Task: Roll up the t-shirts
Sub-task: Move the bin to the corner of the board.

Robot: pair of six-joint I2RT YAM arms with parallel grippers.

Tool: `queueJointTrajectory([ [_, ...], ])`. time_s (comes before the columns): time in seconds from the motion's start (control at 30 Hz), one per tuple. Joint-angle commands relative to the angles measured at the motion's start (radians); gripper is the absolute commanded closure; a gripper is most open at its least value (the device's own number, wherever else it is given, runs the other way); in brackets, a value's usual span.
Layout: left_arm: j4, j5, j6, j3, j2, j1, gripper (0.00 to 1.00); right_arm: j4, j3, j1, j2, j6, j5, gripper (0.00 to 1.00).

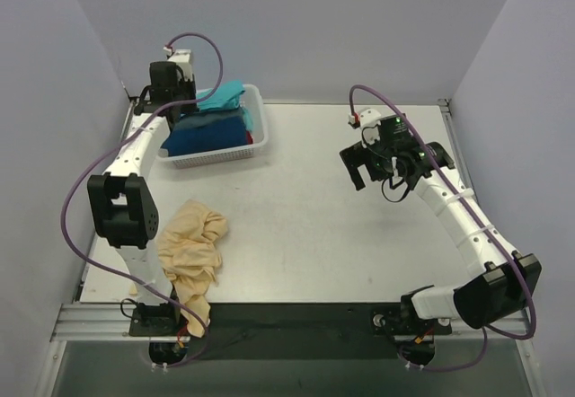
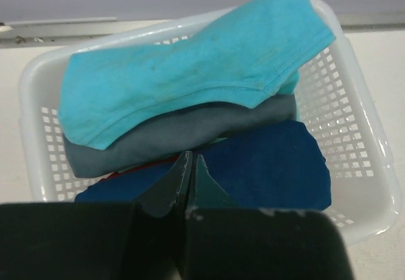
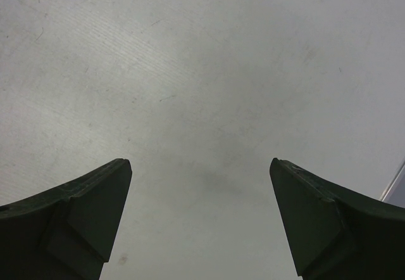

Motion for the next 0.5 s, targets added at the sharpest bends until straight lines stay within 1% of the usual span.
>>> queueJointTrajectory([
  [0.0, -0.016, 0.056, -0.009, 0.067, 0.037, 0.02, 1.0, 0.012, 0.028, -0.012, 0.023, 0.01, -0.002, 0.0],
  [0.07, -0.028, 0.05, 0.028, 0.062, 0.058, 0.057, 1.0, 0.014, 0.031, -0.018, 0.027, 0.016, -0.011, 0.0],
  [0.1, -0.039, 0.043, 0.037, 0.062, 0.09, 0.059, 1.0, 0.011, 0.031, -0.021, 0.03, 0.019, -0.013, 0.0],
  [0.13, -0.058, 0.039, 0.039, 0.071, 0.11, 0.129, 1.0, 0.012, 0.032, -0.019, 0.032, 0.019, -0.016, 0.0],
  [0.23, -0.062, 0.041, 0.082, 0.085, 0.175, 0.2, 1.0, 0.004, 0.035, -0.024, 0.039, 0.014, -0.007, 0.0],
  [0.27, -0.059, 0.023, 0.126, 0.091, 0.189, 0.209, 1.0, 0.003, 0.037, -0.024, 0.041, 0.01, -0.004, 0.0],
  [0.4, -0.036, -0.02, 0.189, 0.123, 0.278, 0.261, 1.0, -0.011, 0.048, -0.029, 0.065, 0.008, -0.001, 0.0],
  [0.47, -0.03, -0.091, 0.24, 0.151, 0.308, 0.28, 1.0, -0.015, 0.061, -0.029, 0.075, 0.01, -0.005, 0.01],
])
